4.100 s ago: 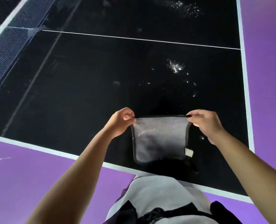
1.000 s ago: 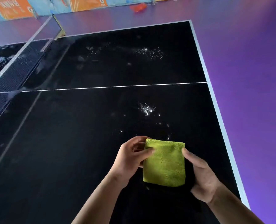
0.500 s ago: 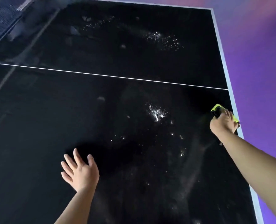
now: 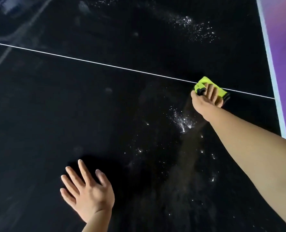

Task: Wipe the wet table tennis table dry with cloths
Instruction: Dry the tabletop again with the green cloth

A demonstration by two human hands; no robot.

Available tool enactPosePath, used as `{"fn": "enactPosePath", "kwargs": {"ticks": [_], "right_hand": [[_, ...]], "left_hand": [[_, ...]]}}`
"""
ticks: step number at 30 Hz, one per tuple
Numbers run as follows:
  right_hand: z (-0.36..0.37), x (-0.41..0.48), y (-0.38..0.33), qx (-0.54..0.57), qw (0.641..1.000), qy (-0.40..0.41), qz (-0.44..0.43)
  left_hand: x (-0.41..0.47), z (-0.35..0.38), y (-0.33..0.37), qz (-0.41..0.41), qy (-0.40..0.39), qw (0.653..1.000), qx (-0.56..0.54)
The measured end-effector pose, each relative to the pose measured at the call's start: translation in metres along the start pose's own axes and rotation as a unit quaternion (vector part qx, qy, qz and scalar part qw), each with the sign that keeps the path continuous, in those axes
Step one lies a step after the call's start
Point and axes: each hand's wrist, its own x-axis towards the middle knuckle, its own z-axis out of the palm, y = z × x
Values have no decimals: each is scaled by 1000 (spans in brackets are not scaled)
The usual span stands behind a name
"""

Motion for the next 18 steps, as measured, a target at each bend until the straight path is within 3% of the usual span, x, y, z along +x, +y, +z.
{"fn": "enactPosePath", "kwargs": {"ticks": [3,7,13,18], "right_hand": [[29,-12,-72,-10,992,-59,-112],[54,-26,-117,-160,954,-66,-245],[66,-68,-85,-290,876,-83,-375],[85,-135,-50,-316,836,-108,-436]], "left_hand": [[1,2,-1,-1,1,1000,4],[2,7,-5,6,14,1000,5],[2,6,-8,15,10,1000,4],[3,-1,-9,20,-2,1000,-10]]}}
